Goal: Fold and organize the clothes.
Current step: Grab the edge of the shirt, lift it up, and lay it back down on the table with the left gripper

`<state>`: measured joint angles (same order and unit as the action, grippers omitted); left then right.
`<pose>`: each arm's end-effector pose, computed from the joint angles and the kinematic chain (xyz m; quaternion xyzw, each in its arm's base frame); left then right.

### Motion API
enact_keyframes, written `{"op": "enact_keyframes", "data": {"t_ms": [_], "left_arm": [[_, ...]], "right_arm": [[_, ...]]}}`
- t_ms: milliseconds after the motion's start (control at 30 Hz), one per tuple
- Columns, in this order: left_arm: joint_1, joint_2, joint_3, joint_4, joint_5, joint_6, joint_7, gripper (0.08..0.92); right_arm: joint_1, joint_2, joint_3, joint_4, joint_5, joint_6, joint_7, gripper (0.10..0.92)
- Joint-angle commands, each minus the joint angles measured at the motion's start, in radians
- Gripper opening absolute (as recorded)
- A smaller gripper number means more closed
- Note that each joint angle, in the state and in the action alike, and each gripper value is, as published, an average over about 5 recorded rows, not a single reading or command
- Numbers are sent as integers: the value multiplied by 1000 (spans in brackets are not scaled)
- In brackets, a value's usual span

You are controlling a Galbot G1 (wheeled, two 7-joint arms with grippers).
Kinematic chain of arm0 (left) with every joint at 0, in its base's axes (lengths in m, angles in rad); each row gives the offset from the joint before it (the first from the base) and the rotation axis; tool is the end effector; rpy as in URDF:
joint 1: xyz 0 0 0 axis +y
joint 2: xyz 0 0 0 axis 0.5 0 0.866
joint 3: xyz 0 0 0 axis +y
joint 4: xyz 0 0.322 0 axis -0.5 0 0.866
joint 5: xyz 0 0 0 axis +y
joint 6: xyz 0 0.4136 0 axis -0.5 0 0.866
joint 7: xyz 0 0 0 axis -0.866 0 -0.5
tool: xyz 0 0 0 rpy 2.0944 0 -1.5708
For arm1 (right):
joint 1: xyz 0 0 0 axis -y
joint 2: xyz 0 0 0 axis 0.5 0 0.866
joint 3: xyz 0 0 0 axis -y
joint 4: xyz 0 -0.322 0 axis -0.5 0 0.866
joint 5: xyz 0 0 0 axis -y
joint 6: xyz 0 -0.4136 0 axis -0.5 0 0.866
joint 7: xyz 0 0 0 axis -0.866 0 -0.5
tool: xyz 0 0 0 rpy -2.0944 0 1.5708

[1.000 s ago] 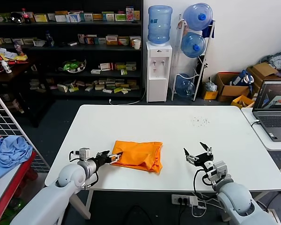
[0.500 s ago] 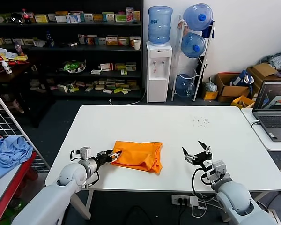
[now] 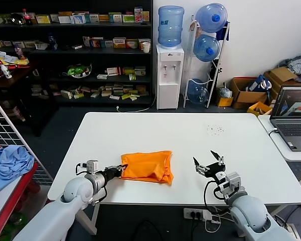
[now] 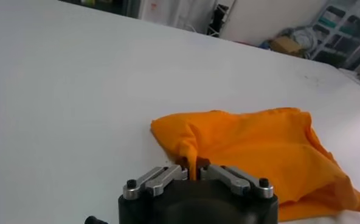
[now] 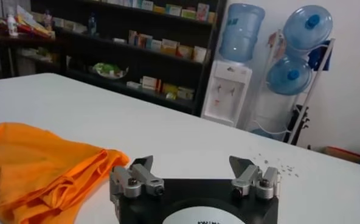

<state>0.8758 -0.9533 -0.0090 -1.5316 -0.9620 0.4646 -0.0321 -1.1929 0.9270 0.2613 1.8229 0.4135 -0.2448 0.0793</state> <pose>0.4216 0.0300 -0.3264 -0.1929 -0.9181 0.0956 0.3328 0.3483 -0.0483 -0.2910 0.1314 -0.9745 0.1110 0.1442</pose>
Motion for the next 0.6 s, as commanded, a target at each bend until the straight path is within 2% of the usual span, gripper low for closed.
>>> {"op": "enact_keyframes", "data": {"t_ms": [33, 267, 600], "left_arm": [[18, 104, -45, -39, -8, -3, -51, 158], [34, 272, -89, -22, 25, 27, -74, 157], [-9, 419, -114, 110, 207, 7, -45, 157]], "right_arm": [[11, 2, -17, 5, 8, -12, 13, 823], [24, 4, -34, -2, 7, -12, 16, 823], [41, 16, -60, -3, 7, -12, 17, 823]]}}
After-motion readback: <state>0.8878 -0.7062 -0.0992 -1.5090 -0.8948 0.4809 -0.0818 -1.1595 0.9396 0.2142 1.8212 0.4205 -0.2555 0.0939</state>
